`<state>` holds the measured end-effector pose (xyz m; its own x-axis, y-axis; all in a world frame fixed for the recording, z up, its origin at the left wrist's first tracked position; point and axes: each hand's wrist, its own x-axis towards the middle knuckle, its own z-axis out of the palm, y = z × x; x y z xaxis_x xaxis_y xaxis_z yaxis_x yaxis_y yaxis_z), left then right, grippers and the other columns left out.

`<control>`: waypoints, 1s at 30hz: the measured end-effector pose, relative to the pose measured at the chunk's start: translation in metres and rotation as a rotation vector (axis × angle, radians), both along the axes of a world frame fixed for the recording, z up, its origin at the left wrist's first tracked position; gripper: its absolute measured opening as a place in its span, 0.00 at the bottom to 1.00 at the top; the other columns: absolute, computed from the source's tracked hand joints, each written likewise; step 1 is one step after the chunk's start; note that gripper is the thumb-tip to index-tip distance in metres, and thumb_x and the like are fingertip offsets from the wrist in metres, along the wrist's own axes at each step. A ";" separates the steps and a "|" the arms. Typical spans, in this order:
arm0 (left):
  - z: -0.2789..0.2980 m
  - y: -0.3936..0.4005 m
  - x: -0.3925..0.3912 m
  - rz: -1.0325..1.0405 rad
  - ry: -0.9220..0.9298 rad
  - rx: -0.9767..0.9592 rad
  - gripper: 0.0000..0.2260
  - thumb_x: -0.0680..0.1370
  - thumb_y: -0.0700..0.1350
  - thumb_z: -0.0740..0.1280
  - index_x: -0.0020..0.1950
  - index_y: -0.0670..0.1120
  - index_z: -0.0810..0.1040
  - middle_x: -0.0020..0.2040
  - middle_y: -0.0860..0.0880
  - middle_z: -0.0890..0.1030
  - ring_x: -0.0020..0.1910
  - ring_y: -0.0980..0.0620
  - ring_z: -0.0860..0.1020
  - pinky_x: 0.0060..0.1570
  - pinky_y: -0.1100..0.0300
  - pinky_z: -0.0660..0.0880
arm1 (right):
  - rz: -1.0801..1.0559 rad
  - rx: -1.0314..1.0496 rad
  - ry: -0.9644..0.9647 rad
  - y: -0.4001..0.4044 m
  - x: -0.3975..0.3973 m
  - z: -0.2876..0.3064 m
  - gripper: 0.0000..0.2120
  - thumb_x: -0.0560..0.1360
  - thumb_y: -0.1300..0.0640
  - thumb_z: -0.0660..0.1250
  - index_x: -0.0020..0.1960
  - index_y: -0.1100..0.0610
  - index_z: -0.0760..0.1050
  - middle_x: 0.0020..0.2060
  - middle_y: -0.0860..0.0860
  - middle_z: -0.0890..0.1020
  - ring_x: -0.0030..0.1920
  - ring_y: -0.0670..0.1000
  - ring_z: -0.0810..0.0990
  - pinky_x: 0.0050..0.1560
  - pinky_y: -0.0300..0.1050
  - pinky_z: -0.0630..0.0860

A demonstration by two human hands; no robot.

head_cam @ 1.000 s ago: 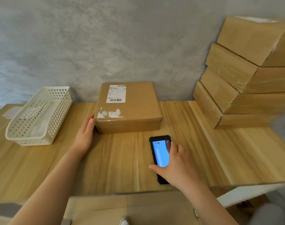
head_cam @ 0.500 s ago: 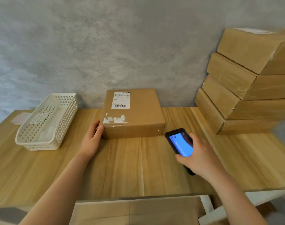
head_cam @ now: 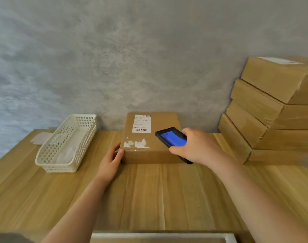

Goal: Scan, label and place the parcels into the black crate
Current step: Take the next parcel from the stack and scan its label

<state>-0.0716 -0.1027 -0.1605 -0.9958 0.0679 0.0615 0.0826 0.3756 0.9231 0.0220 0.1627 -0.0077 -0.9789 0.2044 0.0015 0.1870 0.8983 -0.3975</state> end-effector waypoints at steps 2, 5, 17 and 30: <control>-0.002 -0.003 -0.002 -0.005 -0.015 -0.003 0.19 0.82 0.56 0.61 0.73 0.55 0.71 0.65 0.53 0.79 0.65 0.54 0.75 0.63 0.57 0.69 | 0.029 0.024 -0.043 -0.012 -0.010 0.005 0.22 0.63 0.36 0.70 0.45 0.52 0.72 0.39 0.48 0.78 0.39 0.50 0.77 0.33 0.45 0.69; -0.002 -0.002 -0.002 -0.009 -0.019 0.013 0.28 0.75 0.67 0.60 0.72 0.56 0.71 0.64 0.55 0.79 0.65 0.56 0.75 0.66 0.54 0.69 | 0.047 0.057 -0.096 -0.024 -0.017 0.013 0.22 0.64 0.36 0.70 0.43 0.54 0.73 0.36 0.49 0.77 0.35 0.50 0.75 0.31 0.44 0.66; -0.009 0.000 -0.004 -0.014 -0.005 0.060 0.18 0.83 0.54 0.61 0.73 0.54 0.70 0.65 0.56 0.79 0.64 0.59 0.75 0.63 0.59 0.69 | 0.079 0.082 -0.160 -0.030 -0.016 0.021 0.21 0.66 0.37 0.71 0.43 0.56 0.75 0.34 0.50 0.75 0.33 0.50 0.72 0.30 0.43 0.64; -0.008 0.001 -0.002 -0.008 -0.004 0.061 0.18 0.83 0.56 0.60 0.73 0.56 0.70 0.66 0.57 0.77 0.66 0.57 0.73 0.62 0.60 0.67 | 0.080 0.089 -0.144 -0.026 -0.008 0.026 0.20 0.65 0.38 0.71 0.40 0.55 0.74 0.33 0.49 0.74 0.32 0.50 0.71 0.30 0.43 0.62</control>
